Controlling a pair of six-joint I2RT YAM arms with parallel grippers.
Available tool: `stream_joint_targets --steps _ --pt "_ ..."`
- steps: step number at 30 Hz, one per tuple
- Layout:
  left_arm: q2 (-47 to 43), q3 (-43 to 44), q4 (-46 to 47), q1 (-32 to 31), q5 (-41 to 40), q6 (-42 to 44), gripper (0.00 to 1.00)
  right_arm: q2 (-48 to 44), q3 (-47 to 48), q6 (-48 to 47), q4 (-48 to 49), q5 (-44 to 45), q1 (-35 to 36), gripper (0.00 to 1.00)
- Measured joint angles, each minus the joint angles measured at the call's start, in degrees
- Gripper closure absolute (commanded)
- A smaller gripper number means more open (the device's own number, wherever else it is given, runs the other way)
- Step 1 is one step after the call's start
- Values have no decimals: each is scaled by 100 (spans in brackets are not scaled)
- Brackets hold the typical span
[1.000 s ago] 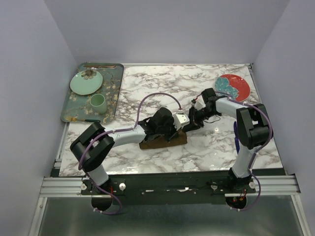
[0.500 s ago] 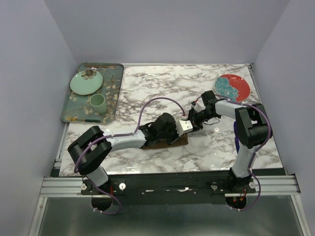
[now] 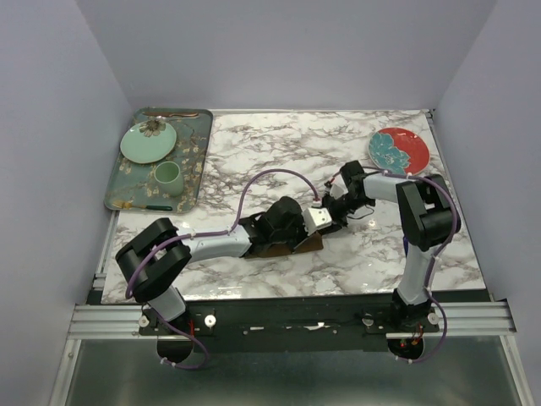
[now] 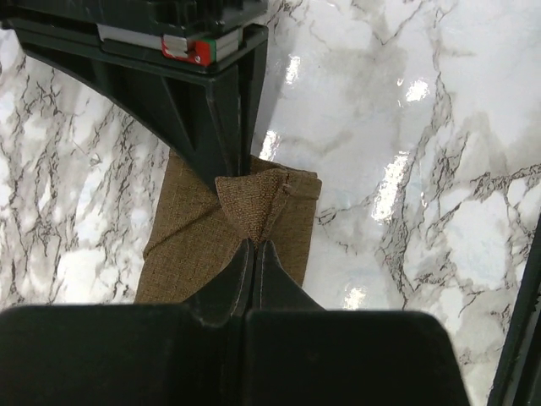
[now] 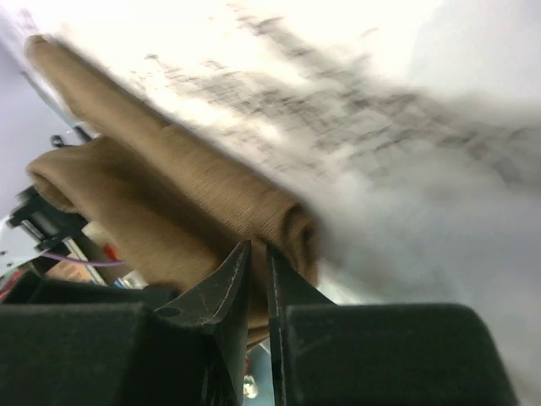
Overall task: Fold the napkin into a case and place the utensils inside
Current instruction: Stuff the top corner of the smaller-rectangle-folded napkin into the folded napkin.
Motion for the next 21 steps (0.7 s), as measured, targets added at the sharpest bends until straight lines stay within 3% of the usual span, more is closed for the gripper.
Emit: stream_joint_targets --steps 21 --pt "664 254 -551 1016 1325 -2107 100 247 341 -660 -507 219 70 79"
